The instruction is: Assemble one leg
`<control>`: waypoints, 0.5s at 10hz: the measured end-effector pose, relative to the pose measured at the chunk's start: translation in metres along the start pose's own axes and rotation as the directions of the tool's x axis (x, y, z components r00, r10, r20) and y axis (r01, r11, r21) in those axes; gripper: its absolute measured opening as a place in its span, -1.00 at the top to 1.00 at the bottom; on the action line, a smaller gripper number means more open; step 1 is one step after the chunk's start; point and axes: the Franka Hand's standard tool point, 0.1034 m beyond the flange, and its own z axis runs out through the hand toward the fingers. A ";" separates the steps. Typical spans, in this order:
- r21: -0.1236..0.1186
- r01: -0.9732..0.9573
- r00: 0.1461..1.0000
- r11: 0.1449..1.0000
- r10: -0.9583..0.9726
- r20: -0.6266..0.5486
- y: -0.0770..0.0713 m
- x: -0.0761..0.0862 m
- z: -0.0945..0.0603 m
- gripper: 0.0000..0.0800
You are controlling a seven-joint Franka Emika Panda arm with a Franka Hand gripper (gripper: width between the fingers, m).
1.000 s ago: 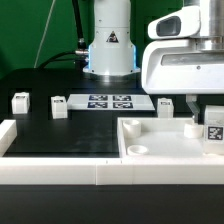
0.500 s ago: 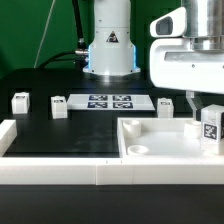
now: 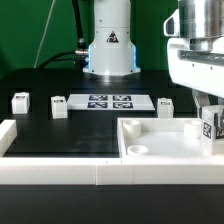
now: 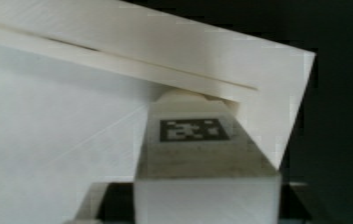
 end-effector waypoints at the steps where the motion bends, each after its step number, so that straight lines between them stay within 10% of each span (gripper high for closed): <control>1: 0.000 -0.006 1.000 1.000 0.006 0.000 0.000 0.000 0.000 0.27; 3: 0.000 0.091 0.996 0.996 -0.091 -0.001 0.000 0.003 0.001 0.07; 5: 0.001 0.137 0.991 0.991 -0.137 -0.001 -0.001 0.001 0.000 -0.57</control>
Offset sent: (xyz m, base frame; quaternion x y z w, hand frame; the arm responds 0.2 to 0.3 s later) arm -0.0005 -0.0007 0.0002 0.0011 0.0024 -0.0267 0.9996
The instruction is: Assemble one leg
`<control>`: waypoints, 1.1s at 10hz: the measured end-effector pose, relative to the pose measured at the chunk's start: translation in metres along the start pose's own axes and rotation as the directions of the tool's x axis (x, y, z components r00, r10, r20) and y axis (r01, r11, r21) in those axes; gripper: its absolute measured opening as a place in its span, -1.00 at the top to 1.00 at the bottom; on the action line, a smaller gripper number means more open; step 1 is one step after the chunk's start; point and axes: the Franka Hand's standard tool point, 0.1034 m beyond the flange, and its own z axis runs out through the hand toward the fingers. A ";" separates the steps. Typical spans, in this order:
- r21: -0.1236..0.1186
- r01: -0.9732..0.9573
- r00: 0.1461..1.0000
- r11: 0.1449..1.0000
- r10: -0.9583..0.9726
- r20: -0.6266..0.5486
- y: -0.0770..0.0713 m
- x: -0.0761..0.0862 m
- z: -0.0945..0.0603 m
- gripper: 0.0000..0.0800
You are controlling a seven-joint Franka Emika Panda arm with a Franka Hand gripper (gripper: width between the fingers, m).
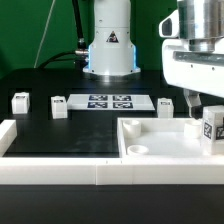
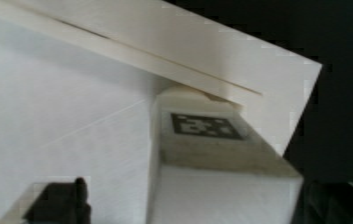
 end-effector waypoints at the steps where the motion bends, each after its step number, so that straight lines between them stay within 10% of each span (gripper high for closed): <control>1: -0.002 0.115 0.993 0.993 -0.115 -0.003 0.000 0.000 0.000 -0.57; 6: -0.005 0.593 0.805 0.805 -0.593 -0.005 -0.001 0.001 -0.001 -0.62; 11: -0.032 0.904 0.426 0.426 -0.905 -0.007 -0.003 0.001 -0.002 -0.62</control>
Offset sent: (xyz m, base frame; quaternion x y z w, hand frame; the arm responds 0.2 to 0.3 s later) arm 0.0030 0.0019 -0.0003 0.0004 -0.0019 -0.2100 0.9777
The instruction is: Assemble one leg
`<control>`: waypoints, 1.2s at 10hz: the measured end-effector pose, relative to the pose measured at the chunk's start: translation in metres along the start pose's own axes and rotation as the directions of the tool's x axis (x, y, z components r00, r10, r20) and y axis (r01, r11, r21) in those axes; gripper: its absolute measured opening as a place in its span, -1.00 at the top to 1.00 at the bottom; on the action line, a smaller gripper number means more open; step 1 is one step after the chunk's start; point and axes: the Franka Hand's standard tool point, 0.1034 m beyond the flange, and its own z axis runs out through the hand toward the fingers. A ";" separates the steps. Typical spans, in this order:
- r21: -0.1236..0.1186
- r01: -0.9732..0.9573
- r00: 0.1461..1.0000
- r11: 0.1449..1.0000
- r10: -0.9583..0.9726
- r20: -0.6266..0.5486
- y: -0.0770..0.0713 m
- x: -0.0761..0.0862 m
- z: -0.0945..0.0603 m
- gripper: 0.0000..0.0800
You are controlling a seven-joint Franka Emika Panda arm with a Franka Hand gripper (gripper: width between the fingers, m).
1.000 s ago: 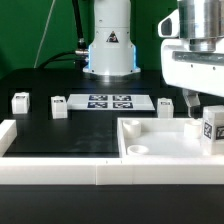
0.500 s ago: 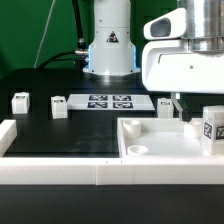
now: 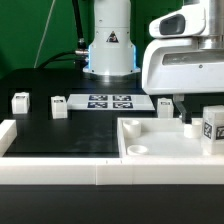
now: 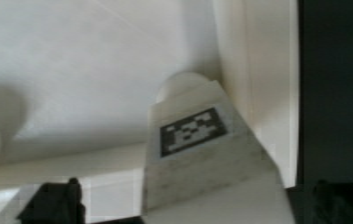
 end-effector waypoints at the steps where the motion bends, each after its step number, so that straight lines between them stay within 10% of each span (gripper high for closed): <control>1: -0.014 0.076 0.997 0.997 -0.076 -0.001 -0.001 0.000 0.000 -0.62; 3: -0.028 0.201 0.980 0.979 -0.201 0.002 0.002 0.000 0.000 -0.62; 5: -0.027 0.180 0.984 0.983 -0.180 0.002 0.002 0.000 0.000 0.06; 7: -0.027 0.149 0.989 0.988 -0.149 0.001 0.002 0.000 0.000 0.27; 12: -0.027 -0.352 0.936 0.935 0.352 -0.016 0.003 -0.002 0.000 0.27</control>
Offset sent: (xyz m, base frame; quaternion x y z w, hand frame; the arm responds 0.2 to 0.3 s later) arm 0.0000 0.0000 0.0000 0.0000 0.0000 -0.0799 0.9968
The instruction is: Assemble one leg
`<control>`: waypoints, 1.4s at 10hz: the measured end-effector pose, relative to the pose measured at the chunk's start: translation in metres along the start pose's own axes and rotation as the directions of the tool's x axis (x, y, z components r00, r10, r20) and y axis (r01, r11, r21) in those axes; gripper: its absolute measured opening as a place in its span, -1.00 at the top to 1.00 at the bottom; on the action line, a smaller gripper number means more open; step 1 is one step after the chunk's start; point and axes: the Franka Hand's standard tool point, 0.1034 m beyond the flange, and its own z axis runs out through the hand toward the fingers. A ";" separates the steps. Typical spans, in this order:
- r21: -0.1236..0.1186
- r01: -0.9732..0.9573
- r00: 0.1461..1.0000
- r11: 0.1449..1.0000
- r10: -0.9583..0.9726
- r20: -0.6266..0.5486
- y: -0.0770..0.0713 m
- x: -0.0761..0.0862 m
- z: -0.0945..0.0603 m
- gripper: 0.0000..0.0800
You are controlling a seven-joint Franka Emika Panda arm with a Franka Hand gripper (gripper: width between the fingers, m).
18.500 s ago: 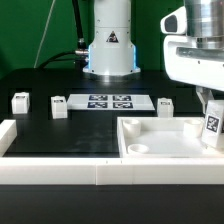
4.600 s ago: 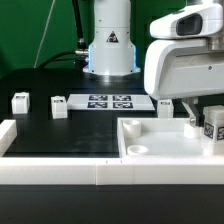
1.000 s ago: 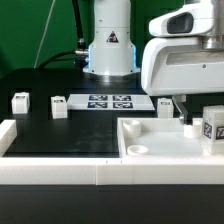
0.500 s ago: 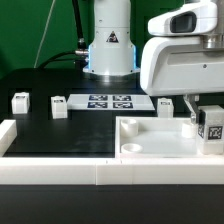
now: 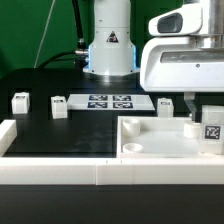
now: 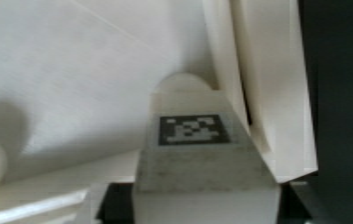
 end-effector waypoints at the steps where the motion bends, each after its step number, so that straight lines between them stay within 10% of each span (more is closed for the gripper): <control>1: -0.008 -0.059 0.998 0.998 0.059 -0.004 0.004 0.001 0.000 0.27; 9: -0.067 -0.382 0.924 0.922 0.379 -0.049 0.033 0.009 -0.002 0.24; 11: -0.067 -0.382 0.924 0.922 0.379 -0.048 0.033 0.008 -0.002 -0.45; 14: -0.067 -0.382 0.924 0.922 0.379 -0.048 0.033 0.008 -0.002 -0.61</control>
Offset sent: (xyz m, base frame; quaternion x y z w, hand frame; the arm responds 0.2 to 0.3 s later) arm -0.0062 -0.0028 -0.0003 -0.0015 0.0259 0.3155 0.9486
